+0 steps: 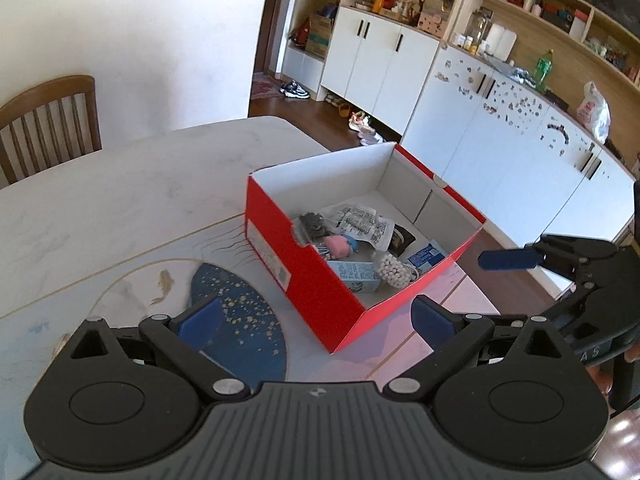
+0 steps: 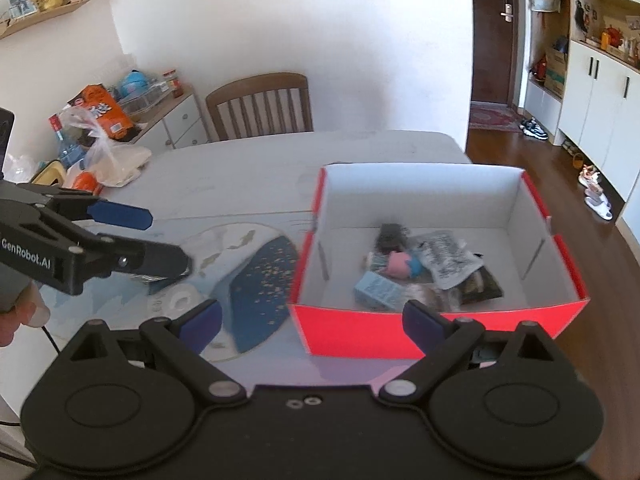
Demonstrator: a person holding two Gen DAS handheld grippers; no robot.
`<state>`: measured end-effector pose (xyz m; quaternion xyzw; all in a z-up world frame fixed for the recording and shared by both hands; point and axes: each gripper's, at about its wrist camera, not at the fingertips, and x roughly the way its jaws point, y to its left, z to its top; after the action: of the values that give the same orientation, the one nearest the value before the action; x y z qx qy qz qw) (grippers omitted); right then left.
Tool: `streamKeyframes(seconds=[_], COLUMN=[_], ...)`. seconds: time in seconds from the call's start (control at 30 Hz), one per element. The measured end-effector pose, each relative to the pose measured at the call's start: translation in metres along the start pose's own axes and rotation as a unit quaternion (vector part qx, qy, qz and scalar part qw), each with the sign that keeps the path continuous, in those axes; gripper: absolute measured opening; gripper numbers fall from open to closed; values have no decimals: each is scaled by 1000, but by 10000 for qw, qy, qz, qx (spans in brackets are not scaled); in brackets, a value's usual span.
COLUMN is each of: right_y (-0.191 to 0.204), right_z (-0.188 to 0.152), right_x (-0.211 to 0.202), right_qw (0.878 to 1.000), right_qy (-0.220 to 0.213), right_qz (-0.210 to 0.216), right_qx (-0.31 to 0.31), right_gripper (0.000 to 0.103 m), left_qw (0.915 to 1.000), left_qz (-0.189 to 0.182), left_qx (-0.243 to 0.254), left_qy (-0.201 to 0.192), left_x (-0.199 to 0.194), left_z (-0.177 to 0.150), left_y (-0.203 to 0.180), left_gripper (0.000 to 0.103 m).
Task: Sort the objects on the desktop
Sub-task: 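Withdraw both grippers from the red box back over the table, then grasp clear tape roll with right gripper while left gripper grasps silver foil packet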
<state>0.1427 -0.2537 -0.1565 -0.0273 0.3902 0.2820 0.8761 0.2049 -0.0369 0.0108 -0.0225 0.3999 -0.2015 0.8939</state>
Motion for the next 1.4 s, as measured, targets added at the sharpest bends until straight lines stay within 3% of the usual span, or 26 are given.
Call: streamKeyframes(seconds=[0.33, 0.8, 1.4], right_y=[58, 114, 152], right_z=[-4, -7, -13], right_x=[18, 52, 102], right_qw=[9993, 9983, 9951], right_qy=[33, 124, 230], right_qz=[166, 319, 332], right_qx=[-326, -479, -901], right_gripper=[98, 98, 97], left_qw=[9987, 9957, 9922], left_qz=[379, 767, 1127], left_qx=[-106, -398, -413], left_qy=[-339, -329, -348], left_x=[-35, -53, -31], left_z=[-20, -48, -75], left_y=[42, 104, 155], left_gripper=[101, 101, 101])
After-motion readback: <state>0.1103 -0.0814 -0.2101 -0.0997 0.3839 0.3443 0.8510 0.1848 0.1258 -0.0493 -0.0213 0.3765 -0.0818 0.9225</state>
